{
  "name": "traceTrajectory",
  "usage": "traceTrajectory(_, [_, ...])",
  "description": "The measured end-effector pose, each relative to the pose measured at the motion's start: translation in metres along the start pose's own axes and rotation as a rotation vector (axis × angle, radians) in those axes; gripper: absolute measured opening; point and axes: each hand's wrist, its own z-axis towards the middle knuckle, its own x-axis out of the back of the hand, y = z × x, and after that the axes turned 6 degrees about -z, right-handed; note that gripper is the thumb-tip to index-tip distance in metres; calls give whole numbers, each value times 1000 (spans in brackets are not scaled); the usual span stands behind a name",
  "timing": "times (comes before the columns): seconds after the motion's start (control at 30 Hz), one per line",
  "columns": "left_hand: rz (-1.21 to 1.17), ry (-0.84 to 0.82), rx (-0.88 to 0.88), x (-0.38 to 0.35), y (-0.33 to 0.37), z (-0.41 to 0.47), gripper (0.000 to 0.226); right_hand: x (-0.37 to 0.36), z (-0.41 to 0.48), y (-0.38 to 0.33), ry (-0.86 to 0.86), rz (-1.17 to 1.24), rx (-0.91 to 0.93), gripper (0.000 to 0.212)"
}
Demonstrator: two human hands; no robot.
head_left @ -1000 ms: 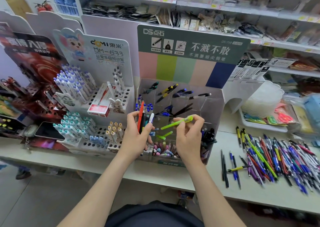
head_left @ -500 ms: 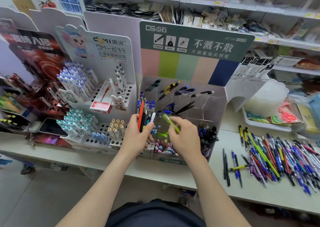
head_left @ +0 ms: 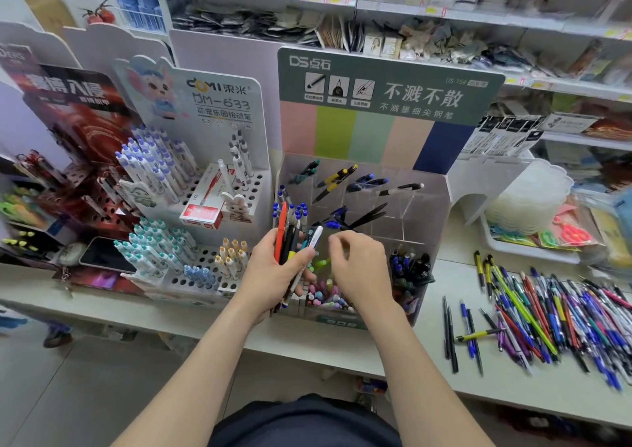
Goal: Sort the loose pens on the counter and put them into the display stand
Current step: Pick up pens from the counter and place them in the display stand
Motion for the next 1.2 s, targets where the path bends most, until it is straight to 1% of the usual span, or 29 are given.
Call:
traceTrajectory(0.03, [-16,-4,-2,0,0,1,31,3,-2,-2,35,111,-19,34])
traceTrajectory(0.07, [-36,-11,-5,0,1,3,32,8,-3,-6,28,235,-53,39])
traceTrajectory(0.1, [-47,-23,-12,0,2,5,33,15,-3,-10,-17,350,-83,38])
traceTrajectory(0.17, [-8,-49,-39,2,4,9,33,24,-2,-20,-168,531,-133,25])
traceTrajectory(0.2, [4,-57,-50,2,6,10,33,25,-1,-23,-215,574,-156,22])
traceTrajectory(0.23, [-11,-58,-49,1,7,11,33,25,0,-27,-219,579,-173,22])
traceTrajectory(0.27, [-57,-54,-38,-1,8,11,33,23,1,-30,-188,564,-181,24])
traceTrajectory(0.33, [-122,-10,-32,-3,10,11,30,20,5,-39,-63,573,-177,26])
traceTrajectory(0.4, [-84,104,-88,-3,8,12,24,23,14,-47,83,684,-186,24])
traceTrajectory(0.43, [-51,168,-113,-2,7,12,21,25,20,-50,113,730,-189,25])
traceTrajectory(0.47, [-25,229,-124,0,6,13,19,27,27,-53,106,725,-169,26])
traceTrajectory(0.5, [-13,282,-131,3,6,14,18,28,35,-53,70,629,-122,27])
traceTrajectory(0.57, [-14,358,-146,6,6,15,16,28,50,-54,-40,294,15,28])
traceTrajectory(0.6, [-9,383,-155,7,7,15,15,30,56,-58,-91,151,45,26])
traceTrajectory(0.7, [41,390,-175,7,12,17,13,36,70,-72,-208,-220,123,27])
traceTrajectory(0.73, [58,384,-175,6,14,18,13,36,74,-77,-237,-322,162,26])
traceTrajectory(0.77, [69,379,-172,5,16,19,14,36,79,-80,-257,-368,195,26])
traceTrajectory(0.83, [71,365,-170,3,21,22,16,32,89,-84,-271,-303,245,23])
traceTrajectory(0.9, [86,356,-164,2,26,28,16,29,94,-84,-255,-212,288,14])
traceTrajectory(0.97, [92,354,-159,2,30,34,16,24,94,-82,-212,-113,311,19])
traceTrajectory(1.1, [49,381,-187,3,32,43,16,19,86,-76,-37,119,318,30])
traceTrajectory(1.2, [23,424,-200,2,31,46,15,16,80,-73,107,187,337,18])
